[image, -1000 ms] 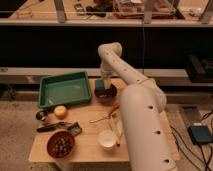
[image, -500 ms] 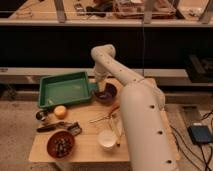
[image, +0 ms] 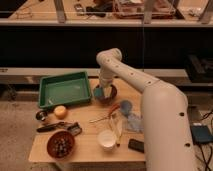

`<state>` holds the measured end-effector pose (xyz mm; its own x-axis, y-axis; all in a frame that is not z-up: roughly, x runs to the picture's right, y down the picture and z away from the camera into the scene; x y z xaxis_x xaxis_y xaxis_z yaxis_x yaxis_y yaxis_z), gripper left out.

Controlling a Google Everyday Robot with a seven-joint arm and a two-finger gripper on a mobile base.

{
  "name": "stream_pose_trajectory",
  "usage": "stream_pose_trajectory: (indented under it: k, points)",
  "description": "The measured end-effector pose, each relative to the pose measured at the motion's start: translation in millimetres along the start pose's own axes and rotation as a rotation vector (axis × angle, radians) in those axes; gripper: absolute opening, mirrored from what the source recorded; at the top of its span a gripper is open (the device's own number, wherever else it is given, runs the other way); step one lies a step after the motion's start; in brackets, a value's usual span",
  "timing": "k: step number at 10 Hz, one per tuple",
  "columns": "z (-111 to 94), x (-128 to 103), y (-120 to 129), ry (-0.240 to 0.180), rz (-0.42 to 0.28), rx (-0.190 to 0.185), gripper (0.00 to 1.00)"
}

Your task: Wipe purple bowl with sponge

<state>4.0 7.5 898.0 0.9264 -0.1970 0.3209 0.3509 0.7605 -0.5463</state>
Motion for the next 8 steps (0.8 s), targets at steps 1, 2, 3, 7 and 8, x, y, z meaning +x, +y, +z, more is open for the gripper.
stream_pose_trajectory:
  k: [1,2,3,7,8]
  points:
    - [1.3,11.8,5.0,0.005,0.024,-0.003,0.00]
    - [1.7,26.8,9.3,0.010,0.059,-0.006,0.00]
    - [2.5,41.6,10.8,0.016,0.100,-0.011,0.00]
    - [3.4,69.4,-18.3,0.020,0.175,0.009,0.00]
    - [3.9,66.6,-24.0,0.018,0.172,0.013,0.00]
